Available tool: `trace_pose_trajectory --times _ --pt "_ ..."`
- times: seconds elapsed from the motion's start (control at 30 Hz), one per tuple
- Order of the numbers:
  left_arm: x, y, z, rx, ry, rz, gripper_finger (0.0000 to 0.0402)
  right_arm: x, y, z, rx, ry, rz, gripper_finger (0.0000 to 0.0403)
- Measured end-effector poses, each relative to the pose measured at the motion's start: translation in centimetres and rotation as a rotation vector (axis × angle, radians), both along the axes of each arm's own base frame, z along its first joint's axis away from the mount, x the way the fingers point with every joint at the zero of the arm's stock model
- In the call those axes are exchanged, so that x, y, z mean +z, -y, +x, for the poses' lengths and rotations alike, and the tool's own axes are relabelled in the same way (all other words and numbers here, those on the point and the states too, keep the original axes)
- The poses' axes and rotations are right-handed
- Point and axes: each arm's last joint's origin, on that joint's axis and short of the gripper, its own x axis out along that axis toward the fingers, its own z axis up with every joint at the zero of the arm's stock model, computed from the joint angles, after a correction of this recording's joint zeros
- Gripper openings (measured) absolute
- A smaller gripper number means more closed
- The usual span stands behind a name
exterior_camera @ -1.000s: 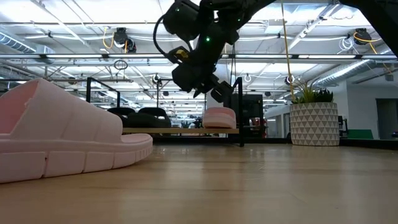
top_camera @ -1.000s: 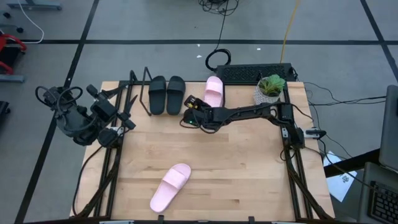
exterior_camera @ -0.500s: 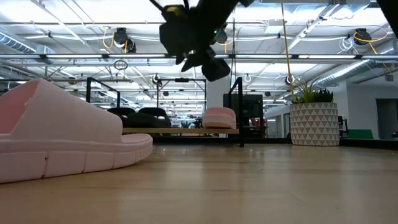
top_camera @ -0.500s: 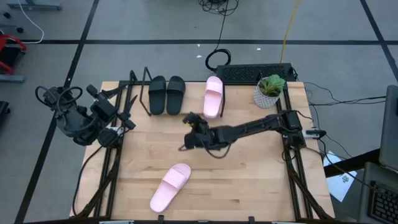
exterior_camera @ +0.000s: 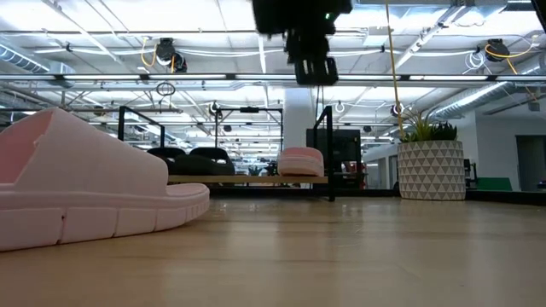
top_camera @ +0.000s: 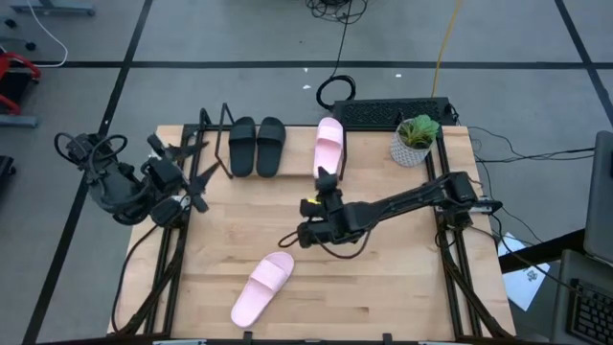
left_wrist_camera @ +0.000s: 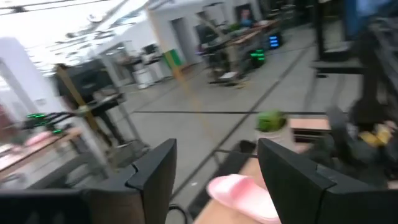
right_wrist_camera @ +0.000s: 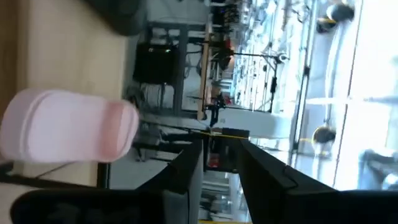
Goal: Pick and place slides into the shelf
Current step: Adjust the pink slipper on the shelf
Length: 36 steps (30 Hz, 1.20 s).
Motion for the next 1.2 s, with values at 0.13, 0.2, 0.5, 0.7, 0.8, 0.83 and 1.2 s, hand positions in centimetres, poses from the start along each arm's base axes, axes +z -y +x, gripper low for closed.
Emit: trace_pose_trajectory --times 0.13,0.2,0.5,0.7,0.8,0.83,1.2 --pt "-0.6 0.3 0.3 -0.09 -0.031 -0.008 0.0228 2.7 0.1 -1.2 -0.009 0.147 0.032 0.0091" --pt "-0.9 0.6 0.5 -0.122 -0.044 -0.011 0.0228 4.4 0.6 -1.9 -0.039 0.22 0.002 0.0091" --pt "-1.8 1.9 2.1 -0.172 -0.058 -0.048 0.0228 14.7 2.4 -8.0 -0.1 0.668 0.057 0.0091" --pt "-2.9 2.7 4.0 -0.132 -0.087 -0.046 0.0228 19.9 3.5 -13.0 -0.094 1.017 0.186 0.0091" --pt "-4.1 2.2 5.5 -0.066 -0.183 0.017 0.0228 21.4 4.0 -14.9 -0.02 1.132 0.317 0.0091" --pt "-4.6 1.9 6.1 -0.049 -0.223 0.033 0.0228 21.7 4.1 -15.4 0.01 1.162 0.367 0.0091" --pt "-9.9 -6.3 14.7 -0.056 -0.369 -0.364 0.0228 21.0 5.4 -15.1 0.101 1.035 0.44 0.0091"
